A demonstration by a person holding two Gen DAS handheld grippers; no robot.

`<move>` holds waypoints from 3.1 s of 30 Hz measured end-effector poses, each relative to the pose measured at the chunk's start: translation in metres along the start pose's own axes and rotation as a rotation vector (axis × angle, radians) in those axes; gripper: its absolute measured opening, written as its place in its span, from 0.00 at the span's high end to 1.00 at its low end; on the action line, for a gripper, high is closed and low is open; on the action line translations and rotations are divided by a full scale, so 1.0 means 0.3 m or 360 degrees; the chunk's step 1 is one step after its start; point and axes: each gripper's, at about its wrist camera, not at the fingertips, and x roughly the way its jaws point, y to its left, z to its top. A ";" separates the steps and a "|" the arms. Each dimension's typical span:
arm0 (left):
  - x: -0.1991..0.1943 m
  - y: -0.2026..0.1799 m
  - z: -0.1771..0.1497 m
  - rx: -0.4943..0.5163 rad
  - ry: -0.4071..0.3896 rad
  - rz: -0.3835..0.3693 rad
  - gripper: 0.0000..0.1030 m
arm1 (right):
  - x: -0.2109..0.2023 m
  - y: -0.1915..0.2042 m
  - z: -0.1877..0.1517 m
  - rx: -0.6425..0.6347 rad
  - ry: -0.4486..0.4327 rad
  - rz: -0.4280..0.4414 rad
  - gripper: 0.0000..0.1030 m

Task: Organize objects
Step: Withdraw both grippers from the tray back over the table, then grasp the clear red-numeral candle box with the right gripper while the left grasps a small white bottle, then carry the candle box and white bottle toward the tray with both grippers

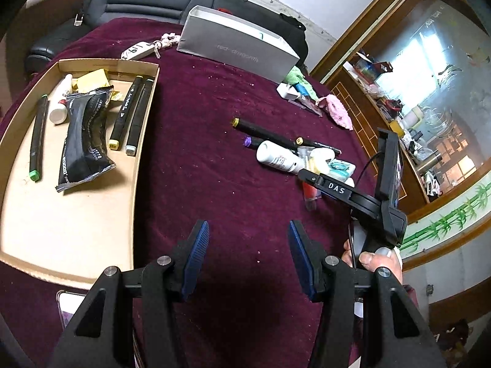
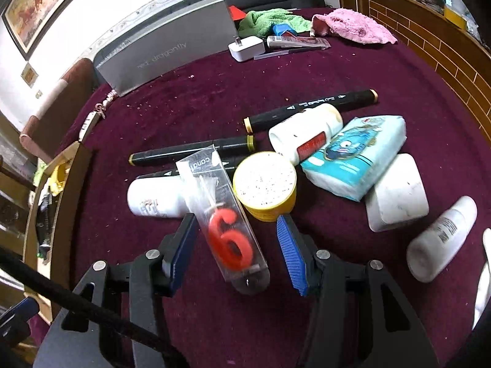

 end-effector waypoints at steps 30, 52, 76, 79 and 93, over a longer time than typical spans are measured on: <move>0.546 -0.198 0.310 0.0270 0.0196 0.0077 0.55 | -0.128 -0.247 -0.155 0.0275 -0.0117 0.0416 0.75; 0.574 -0.414 0.079 0.1013 0.0146 0.0430 0.55 | -0.115 -0.268 -0.153 0.0350 -0.0109 0.0483 0.74; 0.156 -0.282 -0.083 0.0573 -0.0055 0.0134 0.72 | -0.107 -0.263 -0.146 0.0312 -0.0190 0.0486 0.65; 0.105 -0.249 -0.108 0.0499 -0.0093 0.0098 0.72 | -0.107 -0.268 -0.151 0.0322 -0.0222 0.0531 0.62; -0.073 -0.082 -0.153 0.0320 -0.0246 0.0060 0.72 | -0.127 -0.273 -0.198 0.0483 -0.0016 0.0713 0.74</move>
